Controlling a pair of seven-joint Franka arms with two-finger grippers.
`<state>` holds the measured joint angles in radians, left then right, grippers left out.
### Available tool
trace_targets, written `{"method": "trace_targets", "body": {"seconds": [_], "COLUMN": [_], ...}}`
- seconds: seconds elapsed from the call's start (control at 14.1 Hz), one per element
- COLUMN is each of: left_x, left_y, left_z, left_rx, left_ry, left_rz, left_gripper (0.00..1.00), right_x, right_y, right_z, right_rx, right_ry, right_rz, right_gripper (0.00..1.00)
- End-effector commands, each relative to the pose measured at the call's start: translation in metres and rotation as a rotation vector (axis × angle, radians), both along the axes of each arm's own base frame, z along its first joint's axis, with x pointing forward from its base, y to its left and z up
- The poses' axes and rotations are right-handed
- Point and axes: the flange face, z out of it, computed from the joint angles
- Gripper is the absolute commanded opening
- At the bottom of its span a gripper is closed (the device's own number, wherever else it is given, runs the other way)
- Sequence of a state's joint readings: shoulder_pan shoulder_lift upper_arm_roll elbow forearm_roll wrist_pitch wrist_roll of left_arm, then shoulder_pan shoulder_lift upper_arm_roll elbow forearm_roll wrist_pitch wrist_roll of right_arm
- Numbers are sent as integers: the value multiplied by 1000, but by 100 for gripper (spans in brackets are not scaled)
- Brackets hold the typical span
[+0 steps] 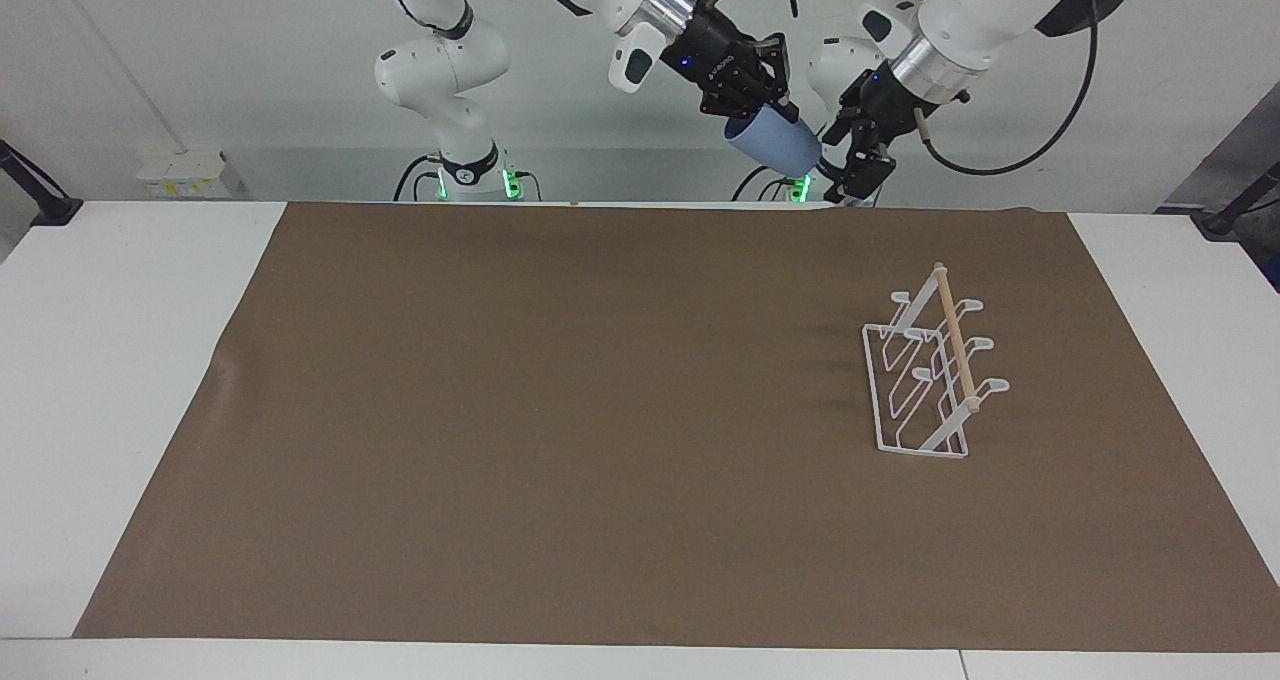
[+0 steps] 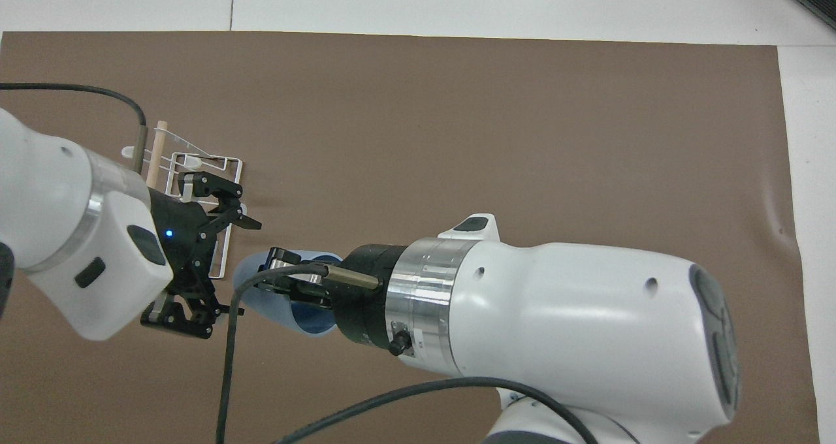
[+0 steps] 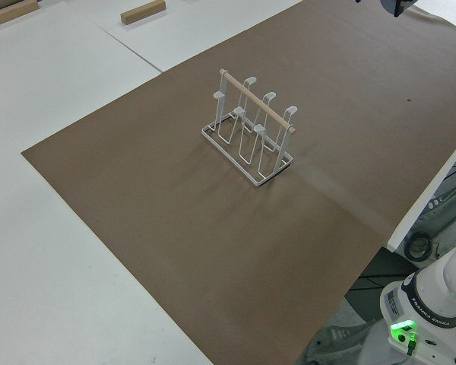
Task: Hang cup on cup holder
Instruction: 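Hold the cup out while the left gripper reaches and grasps it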
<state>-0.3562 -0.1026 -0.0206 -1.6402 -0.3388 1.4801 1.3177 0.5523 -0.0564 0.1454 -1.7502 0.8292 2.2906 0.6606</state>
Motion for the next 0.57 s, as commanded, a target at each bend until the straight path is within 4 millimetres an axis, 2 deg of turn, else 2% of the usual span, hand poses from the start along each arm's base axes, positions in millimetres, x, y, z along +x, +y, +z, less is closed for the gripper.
{"method": "trace_targets", "body": {"seconds": [0.0,0.14,0.43,0.5], "left_x": [-16,-21,-22,-22], "left_y": [-19,-27,-30,-31], "left_z": [1,2,5,6], "left_rx": [-15,-32,-62,-67], "left_ry": [-9,7,38,34], "left_rz": [57,65,115,118], "left_gripper": [100,100,100,86], "right_x": [4,4,4,4], "right_y": [-5,-5,-6,-6], "right_z": [0,0,0,0], "right_rx": [24,24,24,24], "right_ry": [5,5,5,5], "right_rz": [-20,-20,-21,-21], "right_gripper": [0,0,0,0]}}
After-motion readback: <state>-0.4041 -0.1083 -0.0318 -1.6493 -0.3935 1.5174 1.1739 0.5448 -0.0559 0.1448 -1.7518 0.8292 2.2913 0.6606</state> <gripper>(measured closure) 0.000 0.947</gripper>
